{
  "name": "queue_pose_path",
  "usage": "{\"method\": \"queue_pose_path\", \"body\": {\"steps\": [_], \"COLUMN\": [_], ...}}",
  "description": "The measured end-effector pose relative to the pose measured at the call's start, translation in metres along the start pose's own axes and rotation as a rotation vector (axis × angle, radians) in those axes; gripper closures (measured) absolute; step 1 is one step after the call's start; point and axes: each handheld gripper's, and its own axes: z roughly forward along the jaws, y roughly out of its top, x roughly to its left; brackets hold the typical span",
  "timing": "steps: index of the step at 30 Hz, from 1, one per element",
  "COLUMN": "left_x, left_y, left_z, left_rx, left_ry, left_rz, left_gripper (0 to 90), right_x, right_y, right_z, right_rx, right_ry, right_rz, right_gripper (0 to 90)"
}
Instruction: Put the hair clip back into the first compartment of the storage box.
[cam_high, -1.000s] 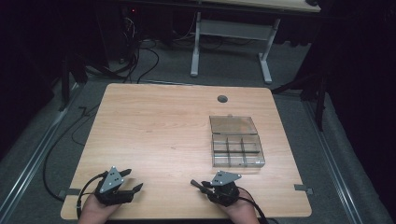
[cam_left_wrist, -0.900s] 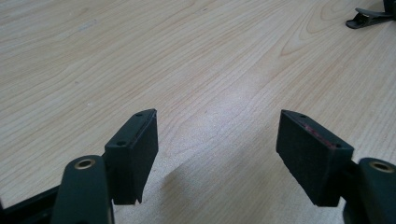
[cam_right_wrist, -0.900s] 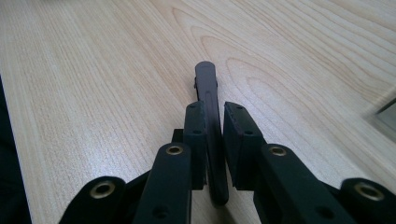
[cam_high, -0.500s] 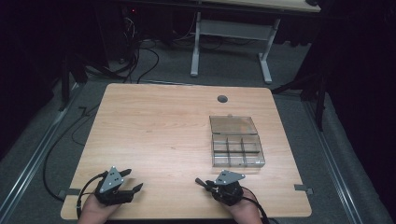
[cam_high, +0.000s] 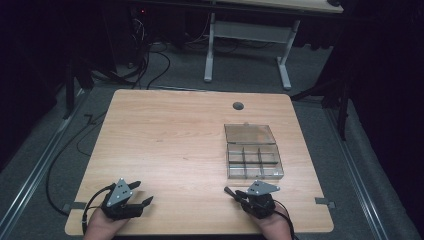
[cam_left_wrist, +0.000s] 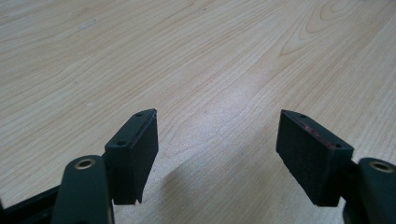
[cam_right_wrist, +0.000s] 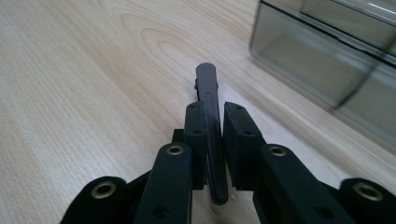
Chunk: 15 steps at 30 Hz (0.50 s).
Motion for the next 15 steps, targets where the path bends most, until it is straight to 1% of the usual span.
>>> {"method": "queue_pose_path", "body": {"steps": [4, 5, 7, 10, 12, 14, 15], "left_x": [0.000, 0.000, 0.000, 0.000, 0.000, 0.000, 0.000], "left_y": [0.000, 0.000, 0.000, 0.000, 0.000, 0.000, 0.000], "left_z": [0.000, 0.000, 0.000, 0.000, 0.000, 0.000, 0.000], "left_rx": [-0.001, -0.001, -0.001, -0.001, -0.001, 0.000, 0.000], "left_ry": [-0.001, -0.001, 0.000, -0.001, -0.001, -0.001, -0.001], "left_rz": [0.000, 0.000, 0.000, 0.000, 0.000, 0.000, 0.000], "left_gripper": [30.0, 30.0, 30.0, 30.0, 30.0, 30.0, 30.0], "right_x": [-0.007, -0.010, -0.012, -0.016, -0.017, -0.020, -0.020], "right_y": [-0.004, -0.006, -0.006, -0.009, -0.009, -0.010, -0.011], "right_z": [-0.005, -0.007, -0.008, -0.010, -0.010, -0.011, -0.011], "right_rx": [-0.005, 0.001, 0.002, 0.005, 0.006, 0.006, 0.002], "right_ry": [-0.030, -0.047, -0.054, -0.075, -0.079, -0.083, -0.077], "right_rz": [0.024, 0.032, 0.034, 0.052, 0.052, 0.063, 0.067], "right_gripper": [80.1, 80.1, 80.0, 80.0, 80.0, 80.0, 80.0]}}
